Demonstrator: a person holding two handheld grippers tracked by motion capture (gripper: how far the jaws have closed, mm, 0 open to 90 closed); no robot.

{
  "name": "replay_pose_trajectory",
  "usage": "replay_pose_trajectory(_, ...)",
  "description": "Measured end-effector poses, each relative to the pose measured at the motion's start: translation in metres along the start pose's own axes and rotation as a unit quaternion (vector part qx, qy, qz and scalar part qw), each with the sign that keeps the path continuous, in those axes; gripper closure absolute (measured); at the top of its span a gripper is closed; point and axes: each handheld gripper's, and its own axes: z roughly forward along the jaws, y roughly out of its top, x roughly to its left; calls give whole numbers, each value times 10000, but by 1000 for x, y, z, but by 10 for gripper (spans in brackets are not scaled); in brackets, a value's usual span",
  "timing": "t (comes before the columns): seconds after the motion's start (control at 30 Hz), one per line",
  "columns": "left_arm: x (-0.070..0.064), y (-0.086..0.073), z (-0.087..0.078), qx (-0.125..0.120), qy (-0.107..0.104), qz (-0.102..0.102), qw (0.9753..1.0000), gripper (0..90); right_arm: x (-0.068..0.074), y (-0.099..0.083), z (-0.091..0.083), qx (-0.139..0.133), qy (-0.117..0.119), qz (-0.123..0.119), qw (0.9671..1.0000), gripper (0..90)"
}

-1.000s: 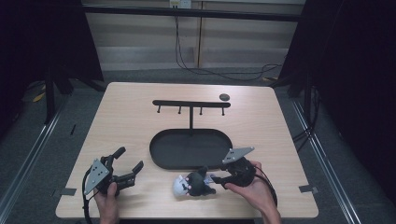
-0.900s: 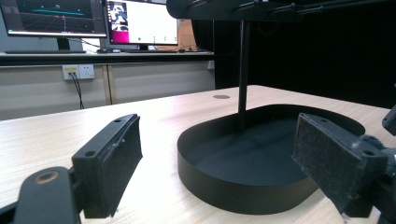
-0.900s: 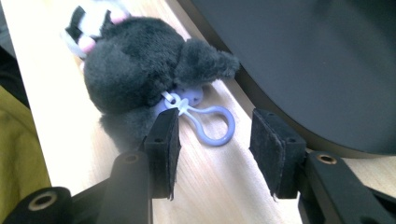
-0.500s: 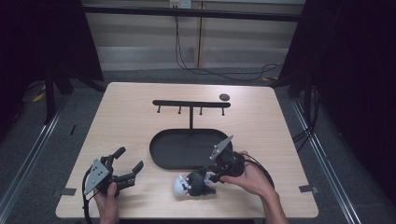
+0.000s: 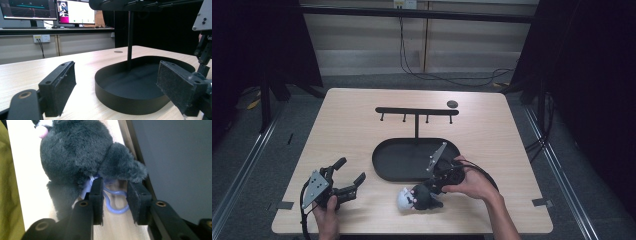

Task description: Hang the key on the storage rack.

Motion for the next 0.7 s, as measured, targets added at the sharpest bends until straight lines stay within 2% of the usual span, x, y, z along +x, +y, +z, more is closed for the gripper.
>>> replay_pose_trajectory(0.13,0,0,0,-2,-4,-16,10000,152,-4,-2,4,44,177,-50,9998,650)
replay_pose_trajectory(0.33,0,0,0,-1,-3,-17,10000,152,-9,-6,5,90,314,-32,9995,653)
replay_pose_trajectory(0.5,0,0,0,-1,-6,-2,10000,152,-11,-5,6,-18,305,-92,9995,639)
replay_pose_trajectory(0.67,0,0,0,-4,-14,-3,10000,152,-11,-1,6,79,337,-185,9992,619)
replay_pose_trajectory(0.7,0,0,0,-6,-13,-3,10000,152,-9,3,7,115,291,-262,9992,625)
